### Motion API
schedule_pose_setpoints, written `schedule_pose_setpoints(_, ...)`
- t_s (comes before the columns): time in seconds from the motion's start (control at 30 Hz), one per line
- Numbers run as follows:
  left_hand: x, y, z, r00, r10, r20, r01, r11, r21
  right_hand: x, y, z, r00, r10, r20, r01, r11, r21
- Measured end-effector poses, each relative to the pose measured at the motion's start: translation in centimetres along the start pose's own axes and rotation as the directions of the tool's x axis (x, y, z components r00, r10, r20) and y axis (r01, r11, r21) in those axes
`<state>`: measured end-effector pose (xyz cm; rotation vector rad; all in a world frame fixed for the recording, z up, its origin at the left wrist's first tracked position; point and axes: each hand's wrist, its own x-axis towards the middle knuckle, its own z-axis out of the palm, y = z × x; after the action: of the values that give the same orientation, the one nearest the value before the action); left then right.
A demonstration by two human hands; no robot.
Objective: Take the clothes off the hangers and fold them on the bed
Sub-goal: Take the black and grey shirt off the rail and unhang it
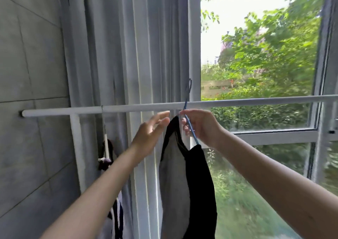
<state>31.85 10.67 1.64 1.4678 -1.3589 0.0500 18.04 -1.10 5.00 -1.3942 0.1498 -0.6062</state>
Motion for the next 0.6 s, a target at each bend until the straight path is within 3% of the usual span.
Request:
schedule_pose_setpoints(0.2, 1.4, 3.7, 8.2, 0.995, 0.100, 0.026, -0.103, 0.985, 0.139, -7.7, -3.2, -7.1, 0.986, 0.120, -0.118, -0.138, 0.977, -0.160)
schedule_pose_setpoints(0.37, -0.9, 9.0, 18.0, 0.969, 0.182, 0.167, -0.204, 0.971, 0.127, -19.3, -6.2, -14.5, 0.963, 0.144, -0.229, -0.216, 0.919, -0.329)
schedule_pose_setpoints(0.5, -4.2, 16.7, 28.1, 0.947, 0.252, 0.202, -0.263, 0.964, 0.032, -31.8, -9.9, -20.3, 0.919, 0.054, -0.389, -0.254, 0.838, -0.483)
schedule_pose_setpoints(0.6, -7.8, 23.4, 35.7, 0.912, 0.327, 0.249, -0.329, 0.944, -0.031, -41.6, -12.6, -24.1, 0.860, -0.057, -0.506, -0.317, 0.717, -0.620)
